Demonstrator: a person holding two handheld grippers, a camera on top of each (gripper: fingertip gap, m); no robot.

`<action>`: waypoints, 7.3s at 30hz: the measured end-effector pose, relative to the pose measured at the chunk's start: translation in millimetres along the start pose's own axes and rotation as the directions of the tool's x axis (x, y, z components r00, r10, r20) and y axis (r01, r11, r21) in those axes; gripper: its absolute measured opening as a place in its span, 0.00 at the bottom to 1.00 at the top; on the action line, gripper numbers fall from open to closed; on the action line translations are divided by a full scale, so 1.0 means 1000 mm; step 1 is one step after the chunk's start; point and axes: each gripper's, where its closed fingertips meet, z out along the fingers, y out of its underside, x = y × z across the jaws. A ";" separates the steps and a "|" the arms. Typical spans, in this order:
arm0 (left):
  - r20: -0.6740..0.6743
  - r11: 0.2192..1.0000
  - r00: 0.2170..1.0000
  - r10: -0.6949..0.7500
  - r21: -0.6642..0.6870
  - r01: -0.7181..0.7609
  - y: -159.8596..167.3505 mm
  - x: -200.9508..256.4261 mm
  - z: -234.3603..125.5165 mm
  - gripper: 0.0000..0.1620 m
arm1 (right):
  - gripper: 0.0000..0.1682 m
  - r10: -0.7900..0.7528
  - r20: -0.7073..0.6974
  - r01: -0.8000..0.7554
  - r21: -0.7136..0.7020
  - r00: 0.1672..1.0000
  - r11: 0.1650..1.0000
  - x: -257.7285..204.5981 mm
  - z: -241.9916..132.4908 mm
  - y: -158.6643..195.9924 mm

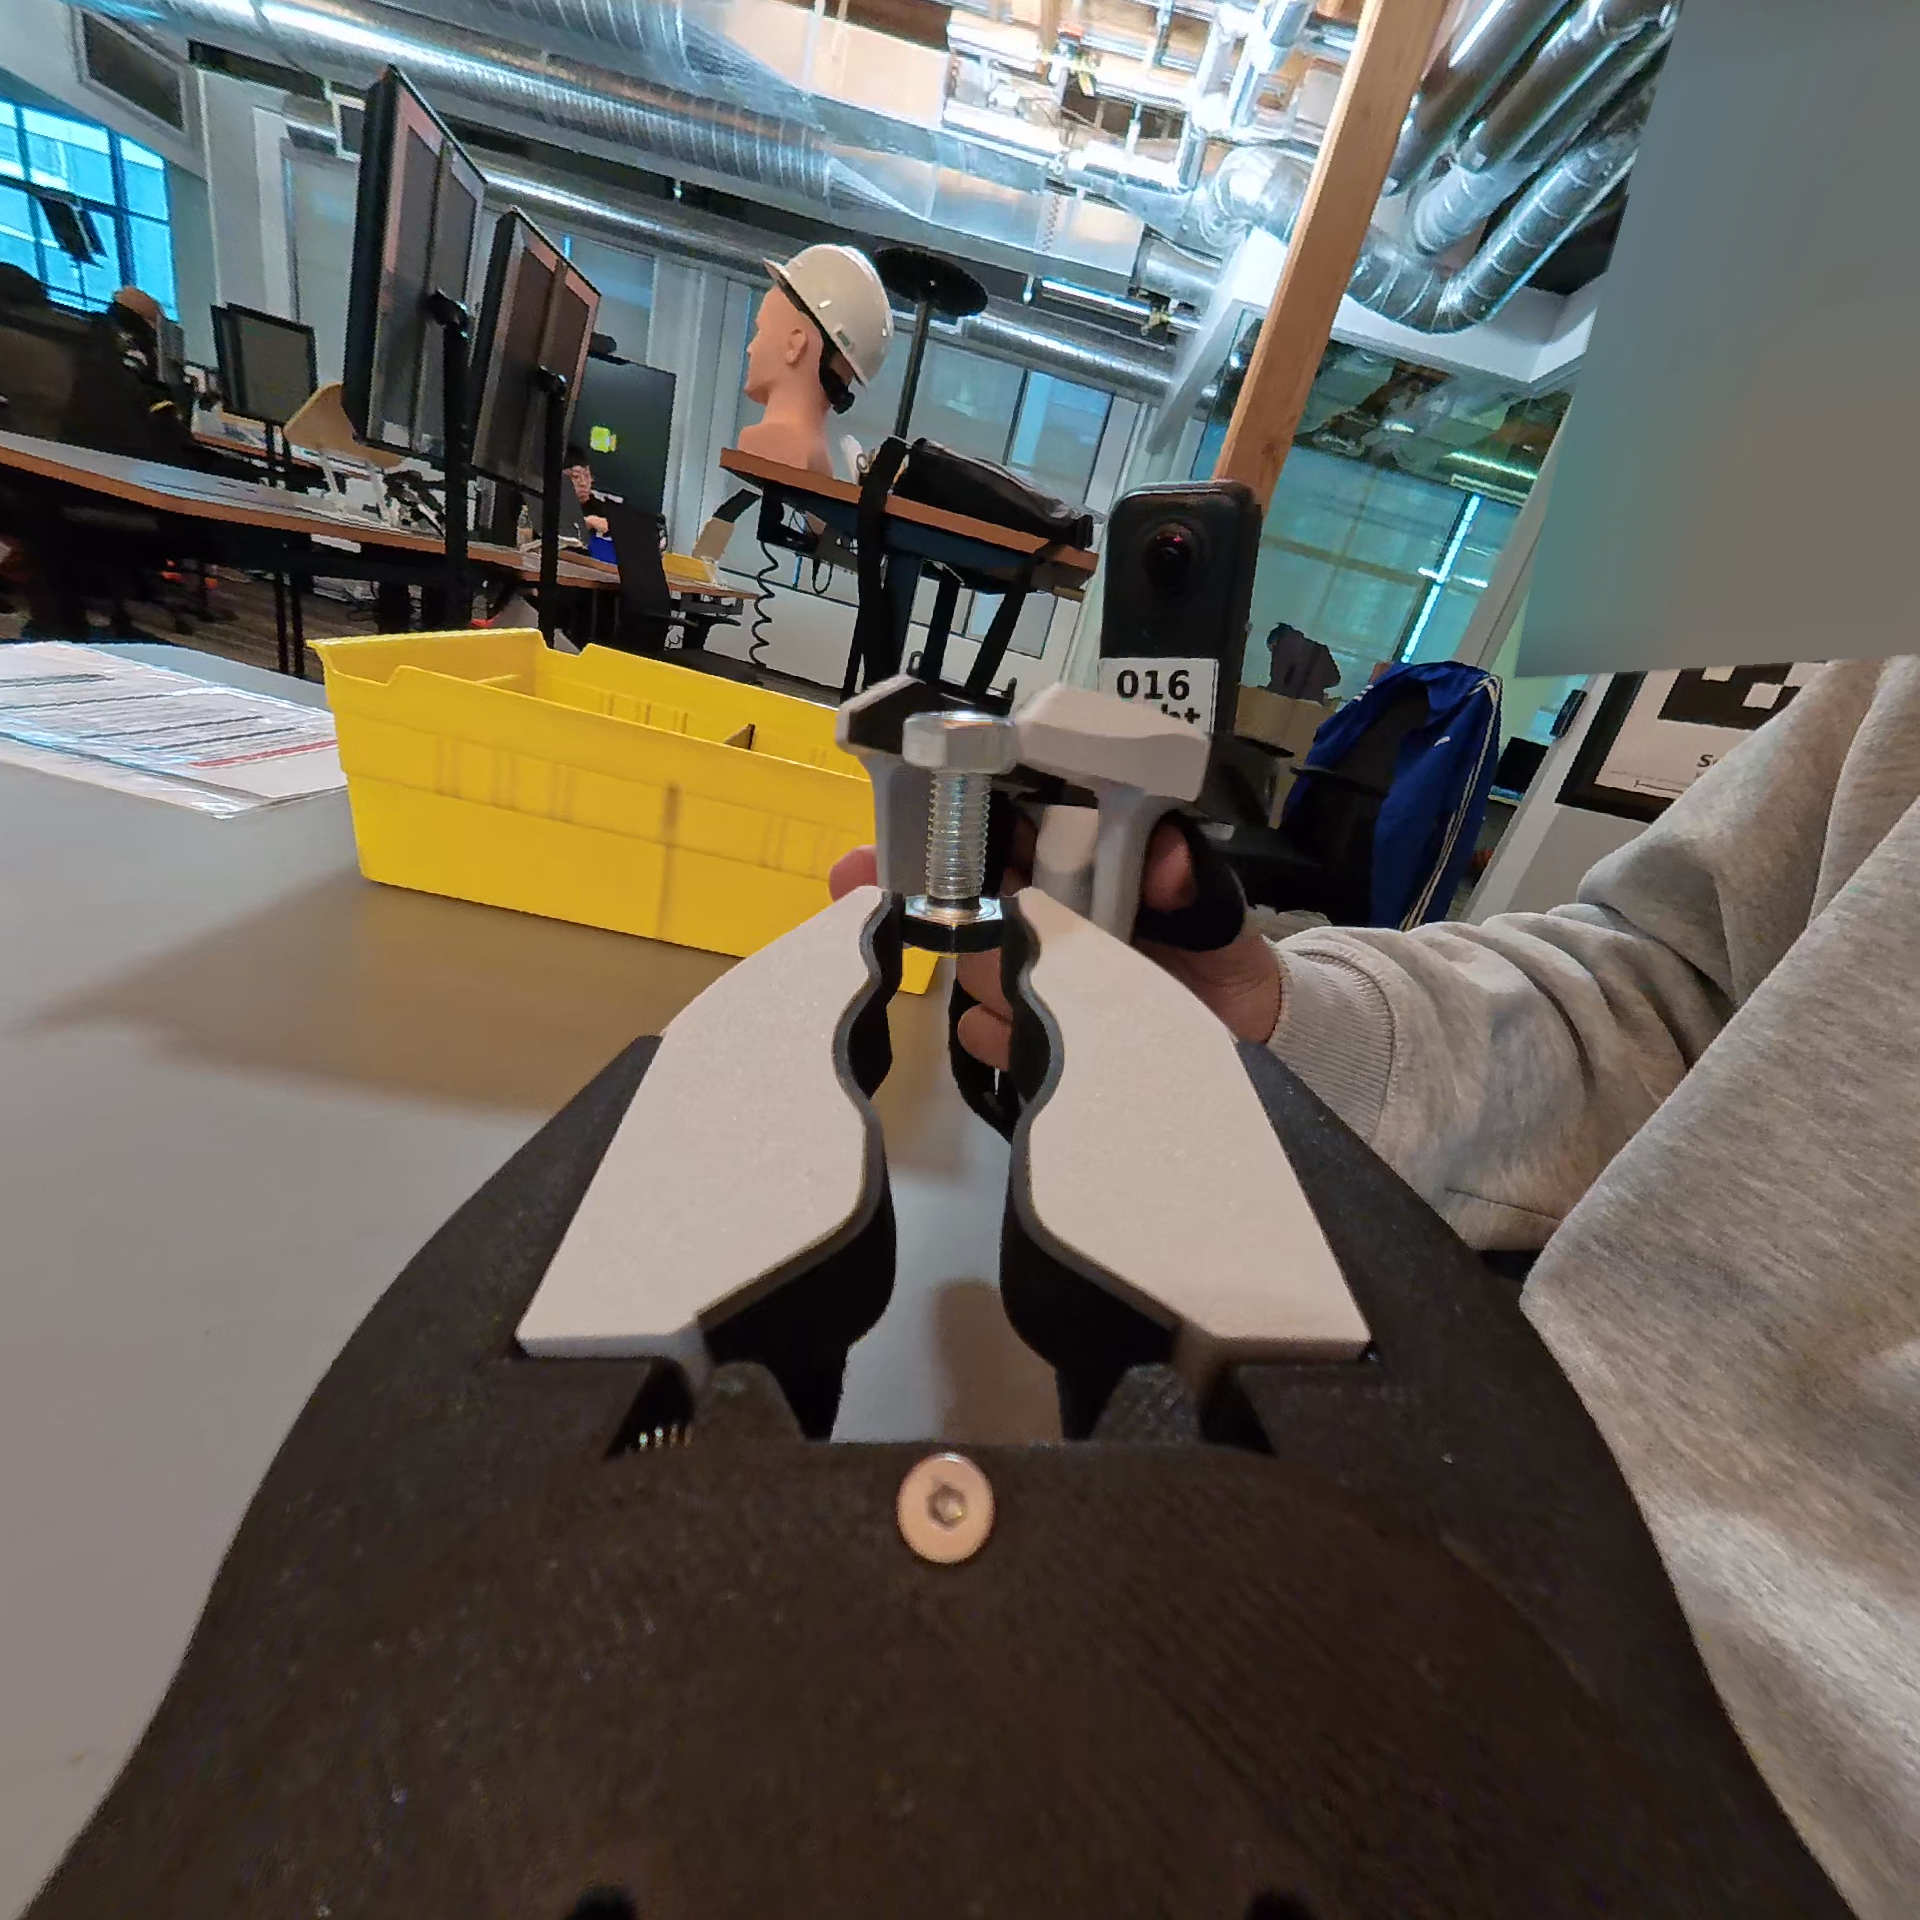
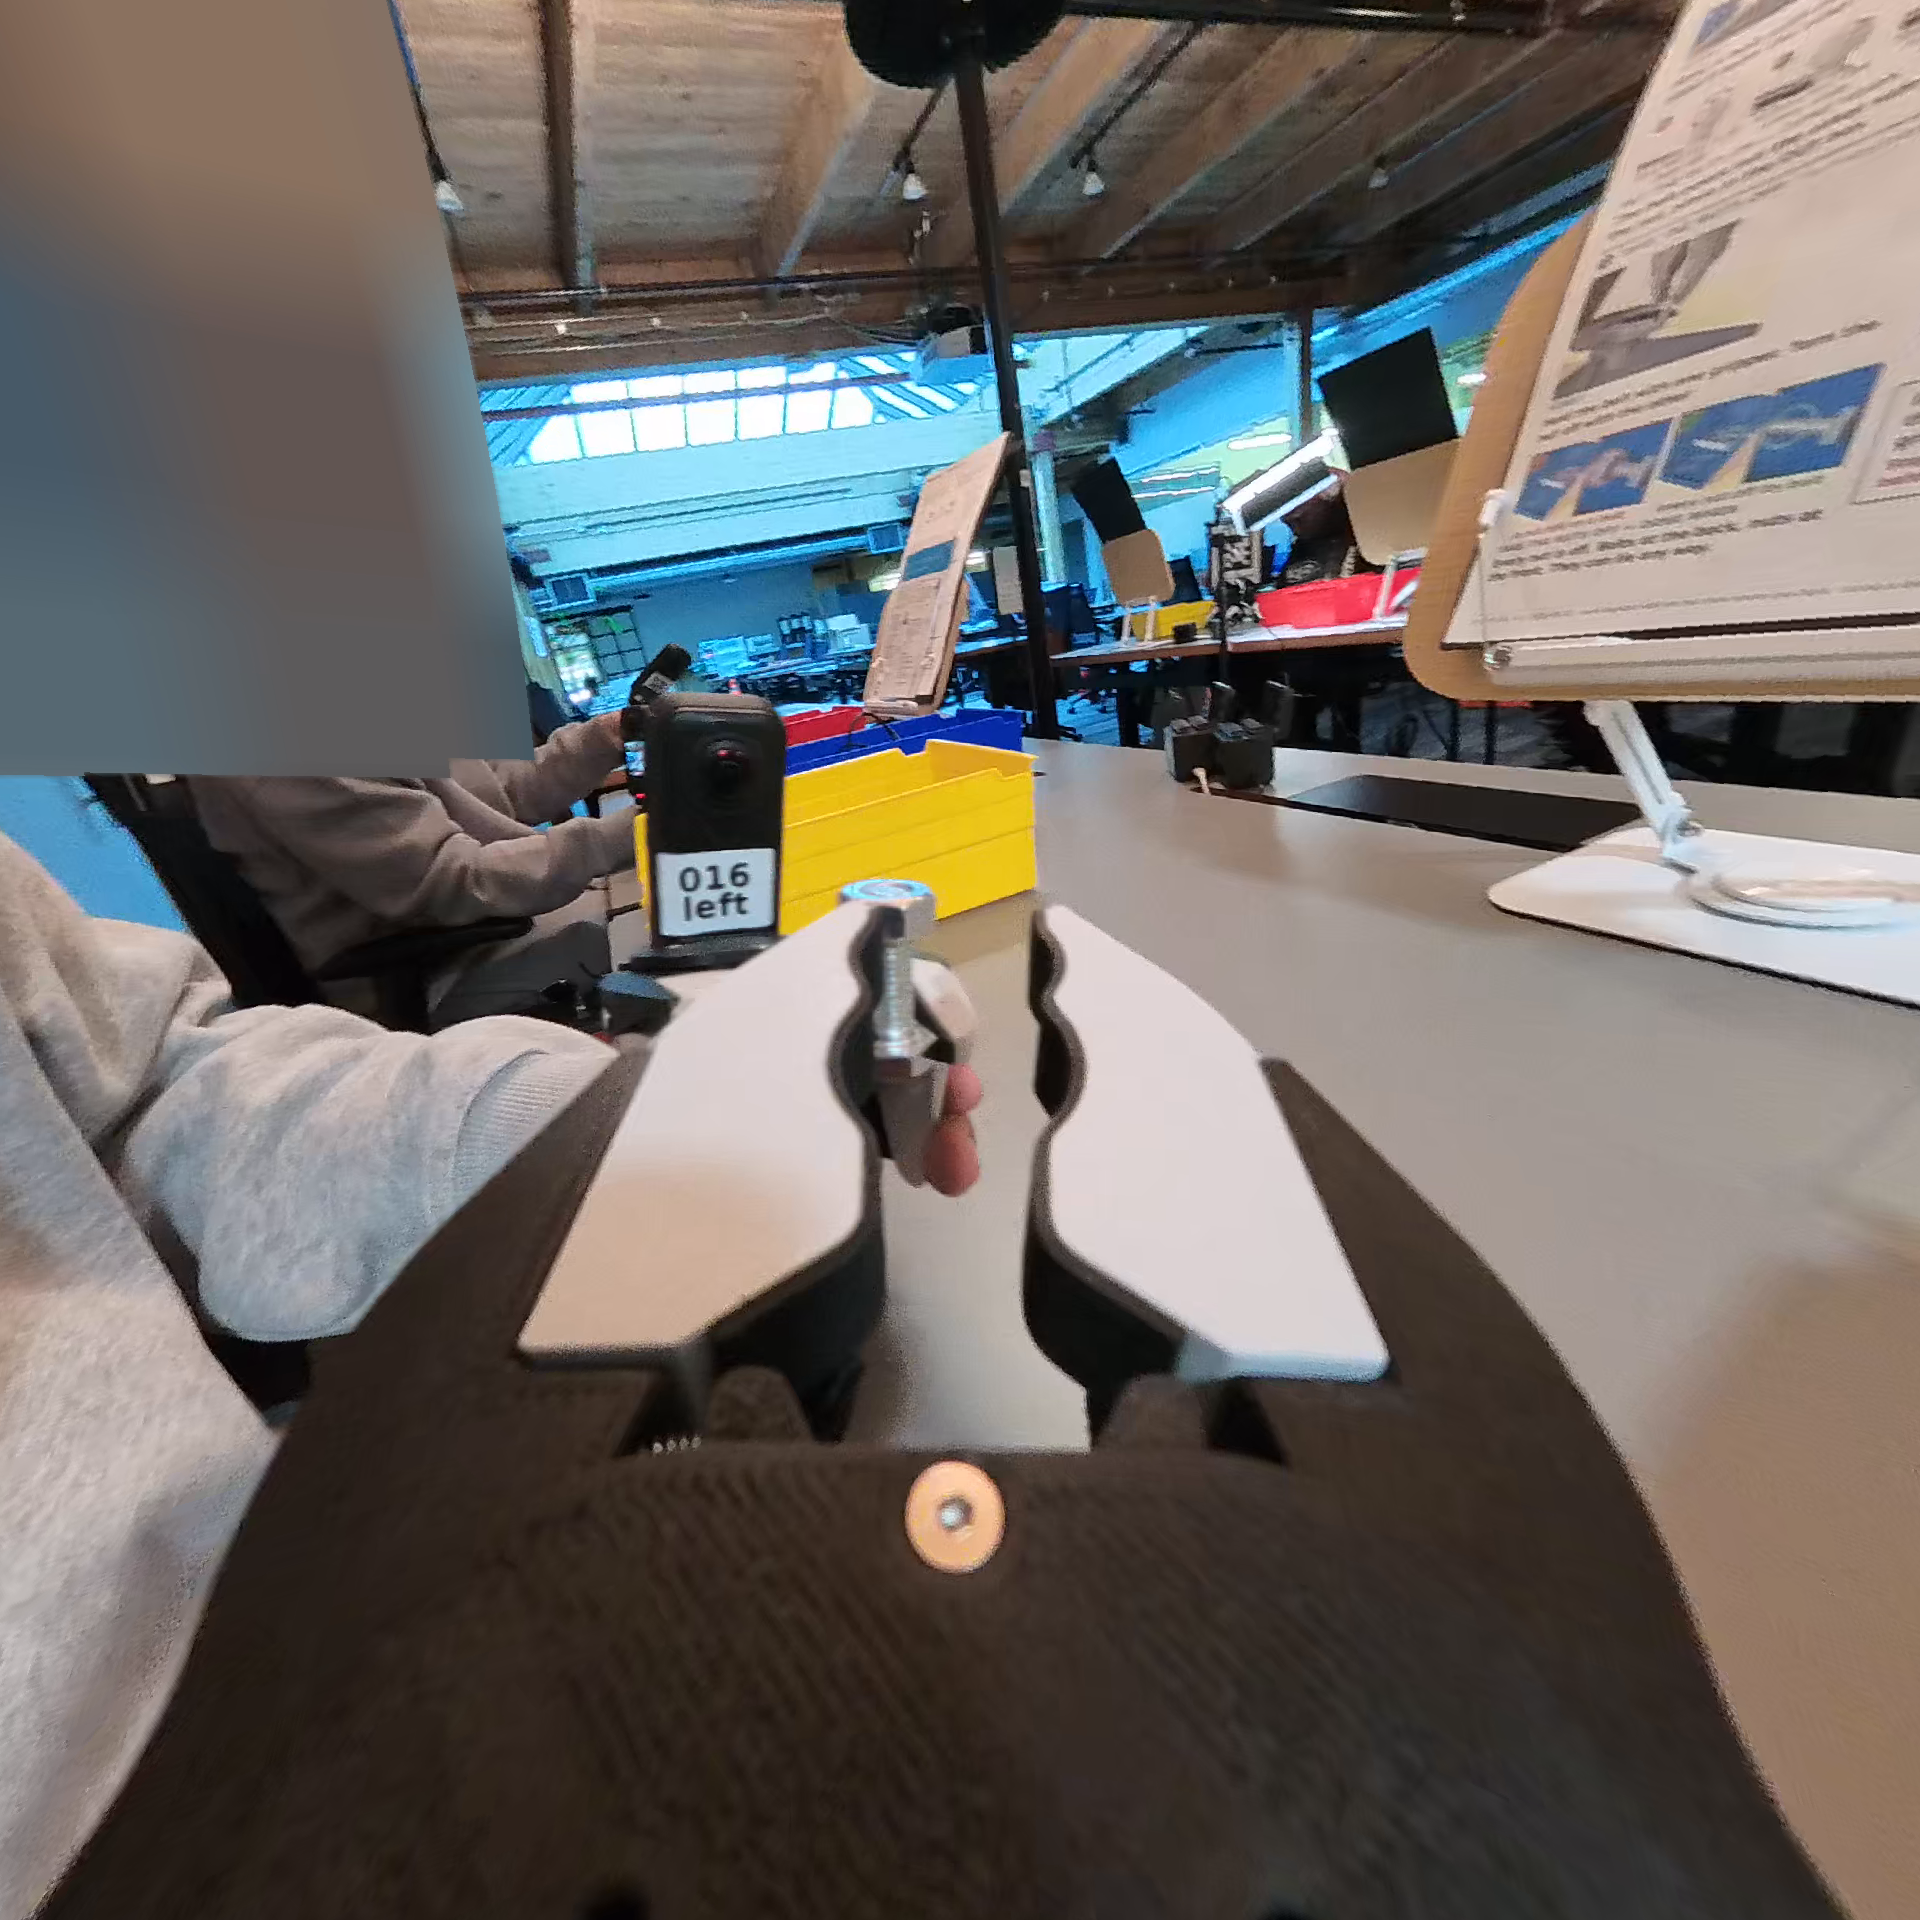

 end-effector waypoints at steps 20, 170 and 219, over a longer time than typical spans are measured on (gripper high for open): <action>0.006 1.000 1.000 0.000 0.004 0.000 -0.001 -0.002 -0.001 0.12 | 0.13 0.037 -0.012 -0.037 0.039 0.999 0.999 0.005 -0.005 -0.007; -0.040 0.999 0.999 0.012 -0.032 -0.013 0.008 0.010 0.006 0.12 | 0.11 -0.065 -0.003 0.065 0.005 0.998 0.998 -0.021 0.007 0.001; -0.078 0.995 0.993 -0.092 0.032 0.095 -0.003 0.009 0.002 0.12 | 0.15 0.043 0.080 -0.047 0.052 0.996 0.998 -0.021 0.002 -0.008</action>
